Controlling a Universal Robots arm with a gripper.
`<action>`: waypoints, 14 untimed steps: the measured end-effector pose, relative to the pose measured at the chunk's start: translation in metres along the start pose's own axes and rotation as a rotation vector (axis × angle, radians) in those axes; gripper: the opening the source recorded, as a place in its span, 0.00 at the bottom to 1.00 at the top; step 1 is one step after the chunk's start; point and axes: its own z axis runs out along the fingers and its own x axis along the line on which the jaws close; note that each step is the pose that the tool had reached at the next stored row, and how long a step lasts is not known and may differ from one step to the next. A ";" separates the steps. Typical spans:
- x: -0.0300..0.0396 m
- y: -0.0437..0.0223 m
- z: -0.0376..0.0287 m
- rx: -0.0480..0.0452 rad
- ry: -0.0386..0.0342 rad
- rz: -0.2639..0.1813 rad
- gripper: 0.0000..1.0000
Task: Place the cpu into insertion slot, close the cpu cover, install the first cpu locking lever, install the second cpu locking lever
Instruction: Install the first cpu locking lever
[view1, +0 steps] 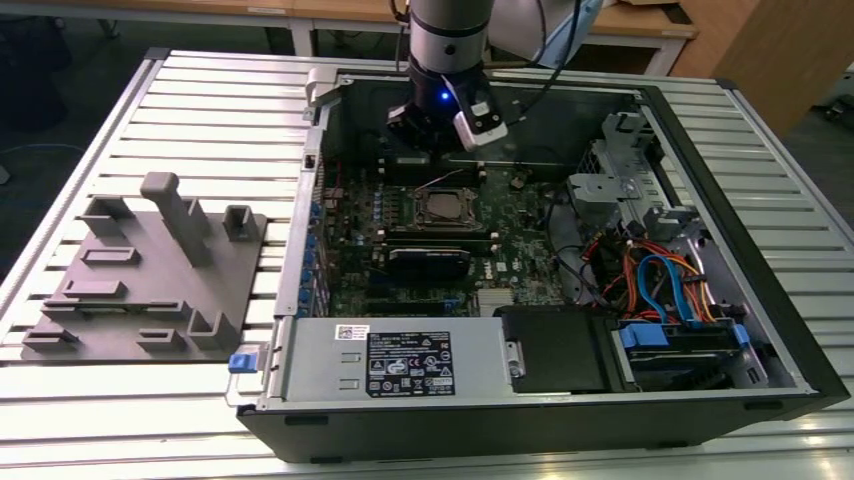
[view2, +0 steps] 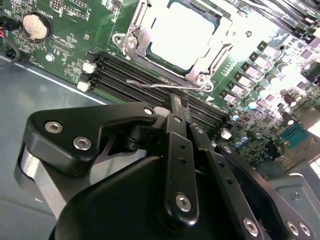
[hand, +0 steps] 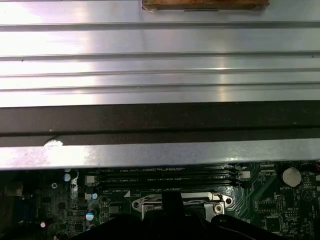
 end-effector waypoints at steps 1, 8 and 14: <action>0.0000 0.0000 0.0000 0.0000 -0.0001 0.000 0.10; 0.0000 0.0000 0.0001 0.0052 -0.0004 0.000 0.10; 0.0000 -0.0002 0.0020 0.0054 -0.0004 0.000 0.10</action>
